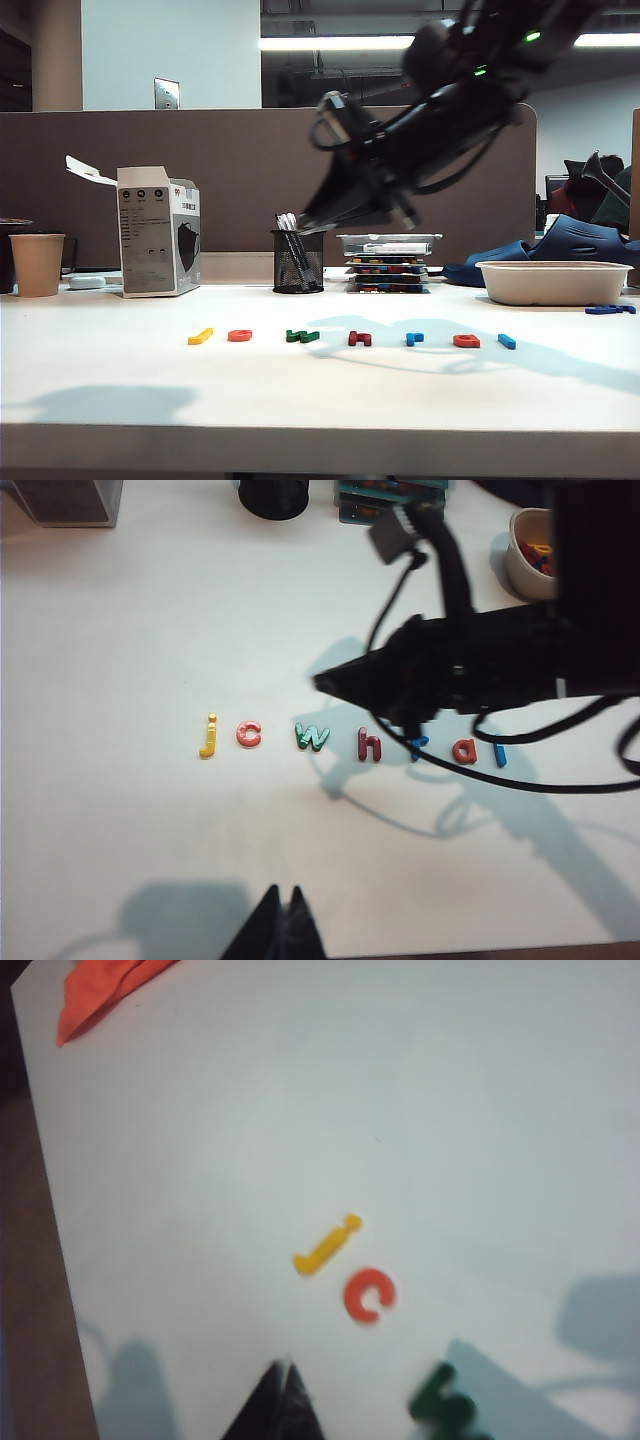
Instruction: Select the appropriate letters from the row of letter magnets placed on the table to arrange into the word "car".
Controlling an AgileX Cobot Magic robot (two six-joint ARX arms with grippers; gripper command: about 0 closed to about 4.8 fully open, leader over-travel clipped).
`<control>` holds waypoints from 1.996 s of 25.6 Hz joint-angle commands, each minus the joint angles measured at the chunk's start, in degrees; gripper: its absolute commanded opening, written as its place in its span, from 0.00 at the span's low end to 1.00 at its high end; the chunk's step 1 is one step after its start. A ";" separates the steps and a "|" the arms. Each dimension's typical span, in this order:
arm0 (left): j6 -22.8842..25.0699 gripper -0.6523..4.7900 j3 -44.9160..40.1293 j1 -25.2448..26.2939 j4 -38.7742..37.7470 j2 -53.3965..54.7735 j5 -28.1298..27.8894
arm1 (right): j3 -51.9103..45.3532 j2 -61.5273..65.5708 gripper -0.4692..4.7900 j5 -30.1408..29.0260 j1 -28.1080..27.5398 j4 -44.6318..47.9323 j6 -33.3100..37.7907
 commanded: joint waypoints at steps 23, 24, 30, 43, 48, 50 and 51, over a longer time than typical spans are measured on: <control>0.22 0.11 0.11 0.00 -0.04 -0.15 -0.59 | 11.15 13.77 0.08 14.32 8.57 -5.81 9.18; 0.24 0.11 0.11 0.00 -0.07 -0.15 -0.61 | 11.15 13.77 0.08 14.32 8.57 -5.66 9.18; 0.22 0.11 0.11 0.00 -0.09 -0.15 -0.59 | 11.15 14.16 0.08 14.08 8.59 -5.09 9.20; 0.24 0.11 0.11 0.00 -0.09 -0.15 -0.59 | 11.23 16.39 0.08 14.36 9.90 -5.18 9.18; 0.24 0.11 0.11 0.00 -0.09 -0.15 -0.59 | 11.23 16.57 0.08 15.58 9.90 -7.37 9.16; 0.24 0.11 0.11 0.00 -0.09 -0.15 -0.61 | 11.23 16.57 0.08 15.23 9.92 -8.17 9.14; 0.24 0.11 0.11 0.00 -0.09 -0.15 -0.59 | 11.23 16.57 0.08 14.91 10.01 -8.57 9.11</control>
